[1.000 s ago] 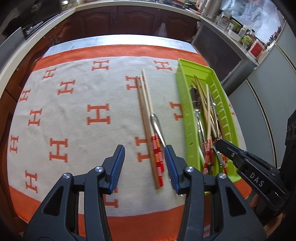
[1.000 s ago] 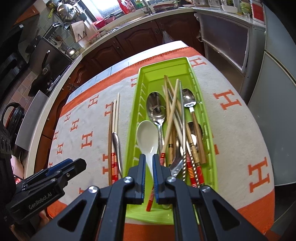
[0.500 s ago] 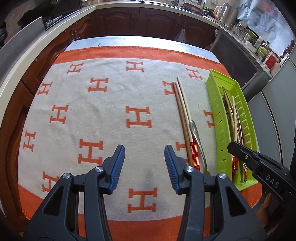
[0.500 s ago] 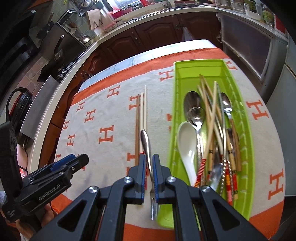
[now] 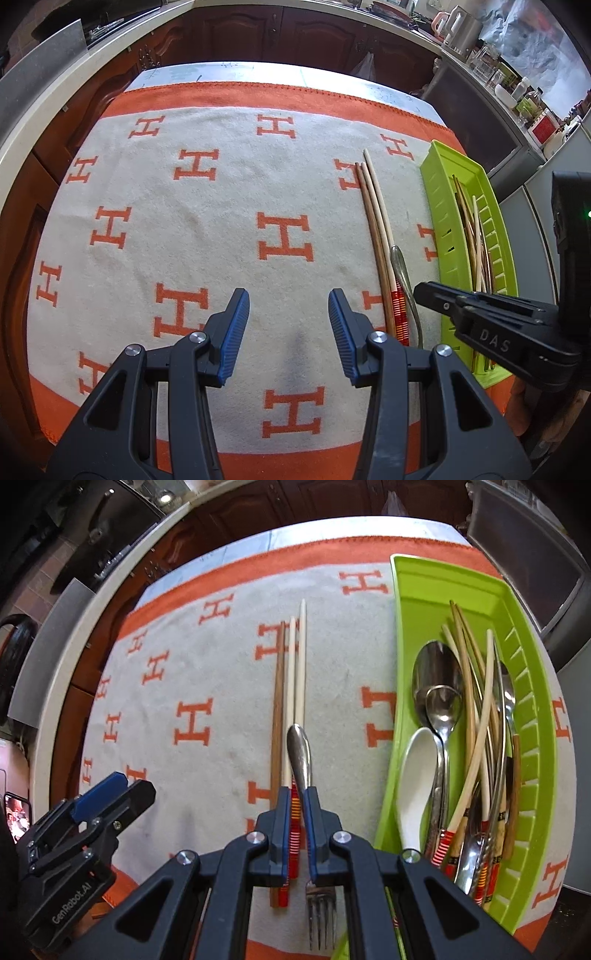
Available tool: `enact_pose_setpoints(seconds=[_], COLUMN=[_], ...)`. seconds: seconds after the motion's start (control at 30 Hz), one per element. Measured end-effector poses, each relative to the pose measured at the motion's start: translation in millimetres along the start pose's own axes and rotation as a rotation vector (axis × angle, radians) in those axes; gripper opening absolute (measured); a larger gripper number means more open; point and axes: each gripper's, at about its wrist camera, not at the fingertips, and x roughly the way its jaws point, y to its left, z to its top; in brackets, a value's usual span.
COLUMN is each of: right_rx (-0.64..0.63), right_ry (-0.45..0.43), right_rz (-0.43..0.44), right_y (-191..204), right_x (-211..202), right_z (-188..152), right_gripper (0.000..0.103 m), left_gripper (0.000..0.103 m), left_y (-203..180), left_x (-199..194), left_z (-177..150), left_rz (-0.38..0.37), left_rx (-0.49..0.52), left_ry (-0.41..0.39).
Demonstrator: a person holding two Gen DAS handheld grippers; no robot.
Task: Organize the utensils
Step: 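Close the right tool on the steel fork and carry it into the tray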
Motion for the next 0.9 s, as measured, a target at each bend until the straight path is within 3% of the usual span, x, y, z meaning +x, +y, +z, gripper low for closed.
enact_pose_setpoints(seconds=[0.7,0.9], right_rx=[-0.155,-0.102], right_ry=[0.230,0.227], right_rz=[-0.239,-0.198], right_y=[33.7,33.6], right_x=[33.2,37.2], right_z=[-2.4,7.9], right_gripper=[0.004,0.005], left_gripper=[0.041,0.041], left_y=[9.3,12.1], left_x=[8.1,5.6], left_z=[-3.0,-6.0], left_rz=[-0.076,-0.090], left_rx=[-0.037,-0.039], left_ry=[0.021,0.019])
